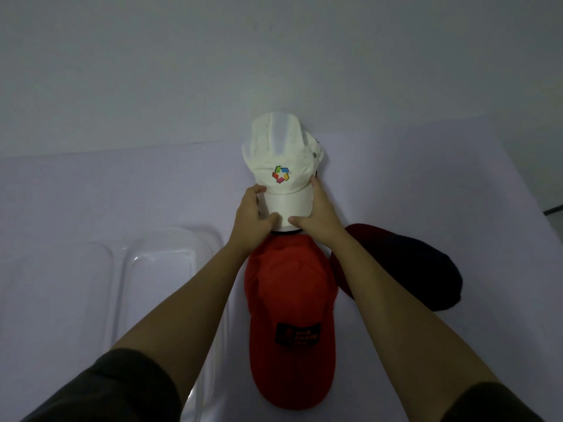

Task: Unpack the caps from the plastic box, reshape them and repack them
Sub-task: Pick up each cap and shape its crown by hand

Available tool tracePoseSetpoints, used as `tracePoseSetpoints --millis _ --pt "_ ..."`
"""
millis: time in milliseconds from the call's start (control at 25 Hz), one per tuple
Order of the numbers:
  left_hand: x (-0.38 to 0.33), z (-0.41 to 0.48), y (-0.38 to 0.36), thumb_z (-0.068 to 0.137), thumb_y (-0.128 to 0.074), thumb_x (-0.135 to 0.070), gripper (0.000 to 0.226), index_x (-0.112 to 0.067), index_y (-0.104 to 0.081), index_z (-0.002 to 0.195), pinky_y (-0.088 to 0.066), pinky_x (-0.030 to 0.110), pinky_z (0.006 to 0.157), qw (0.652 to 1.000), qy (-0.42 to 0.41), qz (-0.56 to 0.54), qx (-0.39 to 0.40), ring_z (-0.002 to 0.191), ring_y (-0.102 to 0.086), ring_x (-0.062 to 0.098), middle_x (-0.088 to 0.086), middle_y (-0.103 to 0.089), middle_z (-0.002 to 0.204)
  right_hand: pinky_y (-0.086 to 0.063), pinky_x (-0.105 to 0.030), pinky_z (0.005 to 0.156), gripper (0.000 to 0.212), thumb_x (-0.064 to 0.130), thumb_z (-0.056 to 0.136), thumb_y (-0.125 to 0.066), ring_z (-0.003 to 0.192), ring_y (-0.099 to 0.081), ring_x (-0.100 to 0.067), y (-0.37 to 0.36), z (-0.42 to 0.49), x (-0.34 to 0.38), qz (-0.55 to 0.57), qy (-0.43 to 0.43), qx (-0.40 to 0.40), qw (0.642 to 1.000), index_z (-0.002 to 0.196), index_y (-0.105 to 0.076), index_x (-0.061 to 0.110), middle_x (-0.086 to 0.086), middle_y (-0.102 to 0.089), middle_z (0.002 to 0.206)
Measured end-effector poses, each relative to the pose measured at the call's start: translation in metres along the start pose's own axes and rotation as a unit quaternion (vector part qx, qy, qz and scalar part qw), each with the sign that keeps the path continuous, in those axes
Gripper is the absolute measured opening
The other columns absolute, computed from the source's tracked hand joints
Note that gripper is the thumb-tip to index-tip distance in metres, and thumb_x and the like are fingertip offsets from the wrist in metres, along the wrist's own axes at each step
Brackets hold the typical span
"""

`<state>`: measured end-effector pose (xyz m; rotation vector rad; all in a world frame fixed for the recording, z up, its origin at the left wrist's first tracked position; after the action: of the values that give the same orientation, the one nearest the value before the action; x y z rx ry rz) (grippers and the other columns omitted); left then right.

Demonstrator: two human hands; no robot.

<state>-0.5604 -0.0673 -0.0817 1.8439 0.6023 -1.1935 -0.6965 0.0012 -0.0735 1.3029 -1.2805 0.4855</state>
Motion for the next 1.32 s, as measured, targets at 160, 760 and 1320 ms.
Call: tracePoseSetpoints --millis 160,760,1320 --pt "0.006 0.002 -0.004 0.074 -0.064 -0.014 0.061 -0.013 -0.039 0.129 -0.045 0.043 0.100 0.999 0.008 0.039 0.003 0.115 -0.045 0.016 0.005 -0.048 0.131 -0.037 -0.046 0.109 0.105 0.010 0.064 -0.076 0.133 -0.038 -0.023 -0.005 0.004 -0.008 -0.023 -0.012 0.008 1.000 0.149 -0.014 0.017 -0.005 -0.034 0.149" --pt "-0.094 -0.033 -0.012 0.082 -0.050 0.002 0.044 -0.005 -0.052 0.126 -0.038 0.020 0.096 0.985 -0.145 0.077 -0.042 0.118 -0.052 0.017 0.009 -0.056 0.131 -0.020 -0.019 0.106 0.062 0.012 0.091 -0.058 0.136 -0.034 -0.023 0.109 -0.078 0.016 -0.064 0.023 -0.198 0.978 0.145 -0.029 0.004 -0.012 -0.037 0.148" --pt "-0.051 -0.055 -0.182 0.096 -0.043 -0.035 0.068 0.002 -0.013 0.144 -0.033 0.043 0.108 0.933 0.128 0.272 0.199 0.131 -0.036 0.040 0.028 -0.030 0.145 -0.038 -0.041 0.108 0.105 0.035 0.083 -0.069 0.136 -0.036 -0.028 0.111 -0.208 -0.116 0.213 -0.244 -0.363 0.873 0.149 0.012 0.019 -0.012 -0.021 0.155"
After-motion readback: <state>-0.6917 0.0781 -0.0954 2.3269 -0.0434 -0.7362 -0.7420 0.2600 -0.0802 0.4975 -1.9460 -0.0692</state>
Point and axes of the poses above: each hand's wrist, its own z-axis towards the middle knuckle, its own y-axis out of the back of the hand, x = y × z, the point moved 8 cm from there along z, towards the middle knuckle
